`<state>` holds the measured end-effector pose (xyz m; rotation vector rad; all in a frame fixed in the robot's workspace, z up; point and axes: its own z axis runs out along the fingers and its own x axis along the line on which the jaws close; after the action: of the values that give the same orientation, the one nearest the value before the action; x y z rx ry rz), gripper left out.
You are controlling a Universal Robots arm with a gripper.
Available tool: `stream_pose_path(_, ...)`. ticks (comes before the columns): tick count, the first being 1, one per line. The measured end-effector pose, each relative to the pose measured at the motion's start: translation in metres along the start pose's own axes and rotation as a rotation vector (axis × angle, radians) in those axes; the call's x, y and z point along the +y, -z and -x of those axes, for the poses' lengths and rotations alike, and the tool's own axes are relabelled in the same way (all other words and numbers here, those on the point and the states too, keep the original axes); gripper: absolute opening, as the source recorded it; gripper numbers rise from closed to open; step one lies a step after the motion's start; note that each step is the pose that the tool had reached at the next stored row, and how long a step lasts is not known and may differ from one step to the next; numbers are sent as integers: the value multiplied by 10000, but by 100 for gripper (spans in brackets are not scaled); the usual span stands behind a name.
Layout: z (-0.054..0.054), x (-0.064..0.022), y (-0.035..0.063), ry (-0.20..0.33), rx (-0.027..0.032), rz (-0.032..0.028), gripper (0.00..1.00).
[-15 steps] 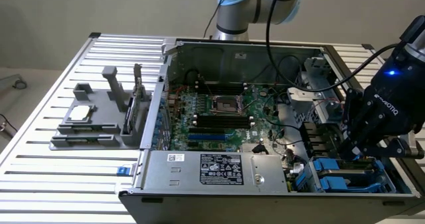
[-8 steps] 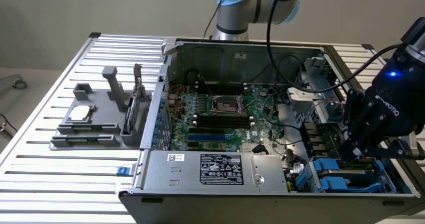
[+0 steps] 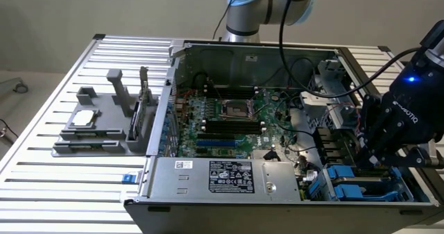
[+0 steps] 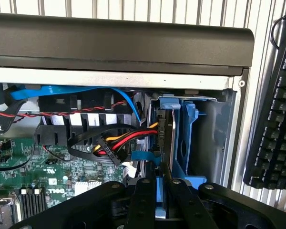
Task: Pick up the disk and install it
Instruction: 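Insert the second disk wire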
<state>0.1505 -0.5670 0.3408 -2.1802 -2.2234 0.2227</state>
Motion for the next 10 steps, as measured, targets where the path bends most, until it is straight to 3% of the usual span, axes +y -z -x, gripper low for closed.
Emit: stream_pose_path(10, 4, 10, -14, -12, 4, -1, 16)
